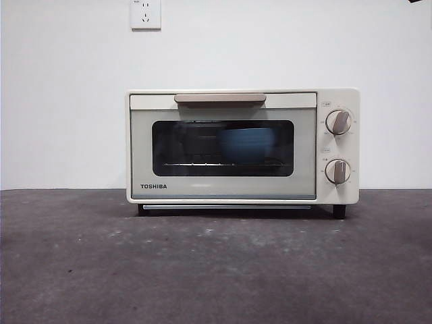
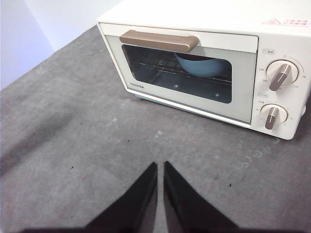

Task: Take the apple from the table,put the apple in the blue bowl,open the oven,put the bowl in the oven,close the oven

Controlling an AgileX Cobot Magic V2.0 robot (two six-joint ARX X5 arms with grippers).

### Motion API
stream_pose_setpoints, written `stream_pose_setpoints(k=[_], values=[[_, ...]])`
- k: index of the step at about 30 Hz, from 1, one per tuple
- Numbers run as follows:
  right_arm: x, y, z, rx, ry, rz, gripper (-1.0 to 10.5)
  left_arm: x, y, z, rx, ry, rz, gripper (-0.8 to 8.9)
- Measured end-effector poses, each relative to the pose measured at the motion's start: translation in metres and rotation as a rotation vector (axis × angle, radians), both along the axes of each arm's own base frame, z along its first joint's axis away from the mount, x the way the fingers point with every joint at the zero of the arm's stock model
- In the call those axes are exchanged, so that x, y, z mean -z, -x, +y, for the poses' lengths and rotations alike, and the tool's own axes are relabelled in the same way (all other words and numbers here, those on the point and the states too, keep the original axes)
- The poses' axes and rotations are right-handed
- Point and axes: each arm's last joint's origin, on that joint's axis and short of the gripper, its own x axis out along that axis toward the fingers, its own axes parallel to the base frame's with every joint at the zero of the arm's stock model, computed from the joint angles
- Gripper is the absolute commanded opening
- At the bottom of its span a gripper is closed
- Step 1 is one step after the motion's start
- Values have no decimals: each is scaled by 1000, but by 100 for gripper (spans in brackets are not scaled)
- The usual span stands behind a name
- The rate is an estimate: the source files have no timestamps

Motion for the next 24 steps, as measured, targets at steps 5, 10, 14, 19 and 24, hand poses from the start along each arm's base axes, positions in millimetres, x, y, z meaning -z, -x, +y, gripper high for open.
stream_pose_setpoints(k=[5,10,14,19,24], values=[[0,0,0,0,0,0,3,41,2,1,-9,5,72,7],[0,0,0,0,0,0,3,61,5,1,-9,7,74,7],[0,0,0,0,0,0,3,66,9,1,-11,21,76,8],[0,0,0,0,0,0,3,69,12,1,-12,31,105,8],[0,0,0,0,0,-1,3,69,12,1,-13,41,107,7]])
